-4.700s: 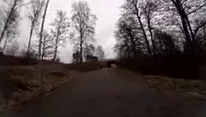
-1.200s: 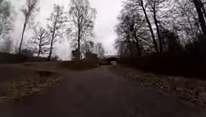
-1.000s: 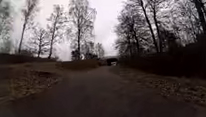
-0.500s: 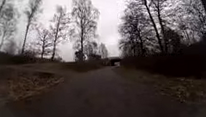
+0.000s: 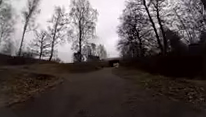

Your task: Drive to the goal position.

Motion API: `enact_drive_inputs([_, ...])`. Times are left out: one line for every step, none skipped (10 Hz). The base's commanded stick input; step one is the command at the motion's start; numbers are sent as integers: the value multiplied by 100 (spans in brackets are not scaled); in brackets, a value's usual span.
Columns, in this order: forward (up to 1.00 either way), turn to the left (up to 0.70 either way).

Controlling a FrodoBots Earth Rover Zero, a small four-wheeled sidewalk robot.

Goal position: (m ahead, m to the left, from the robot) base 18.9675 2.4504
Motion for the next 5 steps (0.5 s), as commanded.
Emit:
enact_drive_inputs([70, 0])
enact_drive_inputs([70, 0])
enact_drive_inputs([70, 0])
enact_drive_inputs([70, 0])
enact_drive_inputs([70, 0])
